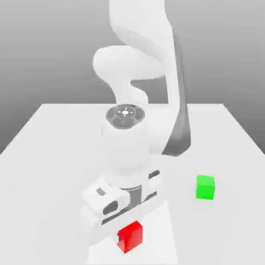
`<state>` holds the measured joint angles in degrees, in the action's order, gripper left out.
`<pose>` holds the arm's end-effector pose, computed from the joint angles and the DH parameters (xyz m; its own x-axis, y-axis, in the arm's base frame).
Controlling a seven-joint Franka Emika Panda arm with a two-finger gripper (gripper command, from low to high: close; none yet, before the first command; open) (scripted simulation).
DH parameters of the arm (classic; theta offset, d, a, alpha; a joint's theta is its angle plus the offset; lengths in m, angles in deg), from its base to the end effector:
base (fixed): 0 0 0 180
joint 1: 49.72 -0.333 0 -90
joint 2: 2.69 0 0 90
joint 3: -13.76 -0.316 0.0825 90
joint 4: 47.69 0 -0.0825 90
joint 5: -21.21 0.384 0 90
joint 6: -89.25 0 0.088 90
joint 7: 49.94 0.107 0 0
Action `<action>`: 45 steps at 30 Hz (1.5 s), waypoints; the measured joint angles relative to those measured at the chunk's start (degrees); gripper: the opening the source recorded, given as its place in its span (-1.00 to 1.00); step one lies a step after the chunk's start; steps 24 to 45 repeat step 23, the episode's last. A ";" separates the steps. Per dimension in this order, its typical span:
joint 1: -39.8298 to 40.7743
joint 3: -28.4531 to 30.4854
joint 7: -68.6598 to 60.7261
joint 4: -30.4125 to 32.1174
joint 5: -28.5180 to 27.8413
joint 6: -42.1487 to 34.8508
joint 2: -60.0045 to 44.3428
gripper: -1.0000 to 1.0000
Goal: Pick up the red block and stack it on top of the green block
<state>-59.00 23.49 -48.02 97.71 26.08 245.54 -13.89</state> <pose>0.4581 -0.0097 0.2012 0.9933 -0.1158 -0.0015 -0.1158 -0.9933 -0.0012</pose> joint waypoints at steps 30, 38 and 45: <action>-25.36 -15.43 -25.20 22.15 -5.22 11.74 10.60 1.00; -25.36 -15.43 -25.20 22.15 -5.22 11.74 10.60 1.00; -25.36 -15.43 -25.20 22.15 -5.22 11.74 10.60 1.00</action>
